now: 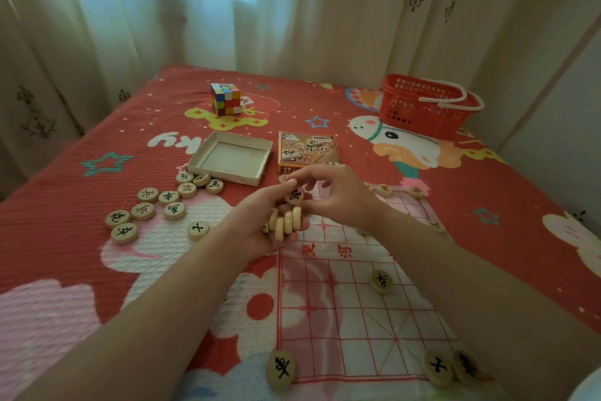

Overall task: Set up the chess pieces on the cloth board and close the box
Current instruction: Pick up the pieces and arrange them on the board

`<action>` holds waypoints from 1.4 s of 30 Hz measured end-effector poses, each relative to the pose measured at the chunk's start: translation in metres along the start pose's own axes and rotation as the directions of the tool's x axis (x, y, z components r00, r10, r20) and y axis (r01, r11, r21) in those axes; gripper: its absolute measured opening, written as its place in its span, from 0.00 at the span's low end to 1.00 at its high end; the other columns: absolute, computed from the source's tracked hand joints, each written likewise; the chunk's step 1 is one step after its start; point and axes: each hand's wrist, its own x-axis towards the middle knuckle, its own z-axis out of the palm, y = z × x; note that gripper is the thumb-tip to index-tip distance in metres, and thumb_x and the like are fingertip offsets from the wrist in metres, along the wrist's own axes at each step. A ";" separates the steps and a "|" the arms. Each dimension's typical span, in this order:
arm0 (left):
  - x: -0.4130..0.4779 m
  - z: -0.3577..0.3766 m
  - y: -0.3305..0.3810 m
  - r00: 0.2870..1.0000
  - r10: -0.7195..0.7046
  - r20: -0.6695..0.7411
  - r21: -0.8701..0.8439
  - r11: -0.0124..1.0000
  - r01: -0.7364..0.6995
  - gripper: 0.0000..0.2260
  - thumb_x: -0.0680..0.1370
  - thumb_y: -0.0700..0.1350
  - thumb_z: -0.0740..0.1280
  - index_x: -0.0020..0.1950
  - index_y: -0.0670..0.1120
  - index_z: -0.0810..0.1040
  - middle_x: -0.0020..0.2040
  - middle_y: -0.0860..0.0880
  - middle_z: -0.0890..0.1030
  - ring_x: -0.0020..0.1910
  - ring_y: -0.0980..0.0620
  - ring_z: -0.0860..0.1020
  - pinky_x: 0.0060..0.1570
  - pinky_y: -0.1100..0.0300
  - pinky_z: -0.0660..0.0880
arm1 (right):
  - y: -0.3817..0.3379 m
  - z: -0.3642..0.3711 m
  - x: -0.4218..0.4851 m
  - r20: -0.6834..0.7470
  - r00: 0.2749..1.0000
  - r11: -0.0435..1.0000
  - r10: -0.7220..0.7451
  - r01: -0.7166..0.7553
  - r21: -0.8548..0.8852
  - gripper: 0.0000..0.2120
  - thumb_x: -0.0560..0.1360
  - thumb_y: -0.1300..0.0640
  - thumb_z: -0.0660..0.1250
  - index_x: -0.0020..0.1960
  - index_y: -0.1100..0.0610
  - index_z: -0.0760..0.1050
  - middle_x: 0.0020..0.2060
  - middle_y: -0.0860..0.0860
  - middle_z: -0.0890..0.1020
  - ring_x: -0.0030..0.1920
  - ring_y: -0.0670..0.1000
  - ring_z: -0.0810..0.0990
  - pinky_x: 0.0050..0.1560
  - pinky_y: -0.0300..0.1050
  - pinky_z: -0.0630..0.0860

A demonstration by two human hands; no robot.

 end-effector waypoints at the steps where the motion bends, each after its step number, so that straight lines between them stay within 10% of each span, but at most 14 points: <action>1: 0.000 0.000 0.001 1.000 -0.006 -0.011 -0.019 1.000 0.006 0.13 0.78 0.49 0.60 0.44 0.41 0.76 0.34 0.46 0.76 0.24 0.53 0.77 0.21 0.66 0.70 | 0.001 0.000 -0.001 -0.012 1.000 1.000 -0.005 0.005 -0.004 0.17 0.66 0.63 0.75 0.54 0.56 0.80 0.42 0.42 0.79 0.41 0.35 0.73 0.44 0.23 0.66; 14: -0.002 -0.003 0.010 0.989 -0.144 -0.015 -0.449 0.885 0.122 0.14 0.65 0.39 0.62 0.47 0.33 0.74 0.42 0.35 0.77 0.38 0.45 0.79 0.25 0.57 0.79 | 0.006 -0.006 -0.007 -0.122 0.992 1.000 -0.024 0.025 0.007 0.19 0.65 0.62 0.75 0.55 0.57 0.79 0.47 0.47 0.81 0.48 0.42 0.78 0.49 0.30 0.71; 18: -0.005 0.000 0.009 0.994 -0.110 -0.025 -0.324 0.941 0.096 0.11 0.65 0.38 0.64 0.45 0.35 0.75 0.43 0.38 0.78 0.36 0.46 0.80 0.27 0.57 0.80 | 0.008 -0.008 -0.009 -0.128 0.992 1.000 -0.008 0.010 0.013 0.18 0.66 0.64 0.74 0.55 0.57 0.79 0.46 0.44 0.80 0.46 0.33 0.75 0.47 0.25 0.68; 31: -0.003 0.012 -0.002 0.992 -0.082 -0.092 0.026 0.996 0.085 0.06 0.73 0.41 0.67 0.46 0.40 0.75 0.34 0.46 0.75 0.22 0.56 0.74 0.17 0.69 0.70 | 0.002 -0.015 -0.027 -0.065 0.997 0.997 0.031 -0.026 0.071 0.17 0.67 0.62 0.74 0.53 0.49 0.78 0.49 0.50 0.83 0.51 0.47 0.79 0.54 0.46 0.74; 42: -0.012 0.040 -0.023 0.988 -0.140 0.061 0.146 0.981 0.130 0.05 0.72 0.42 0.67 0.45 0.41 0.76 0.33 0.47 0.74 0.22 0.58 0.72 0.18 0.71 0.68 | 0.003 -0.029 -0.078 -0.223 0.972 0.992 -0.075 0.051 -0.111 0.17 0.61 0.56 0.75 0.50 0.57 0.81 0.40 0.52 0.81 0.40 0.44 0.76 0.39 0.32 0.72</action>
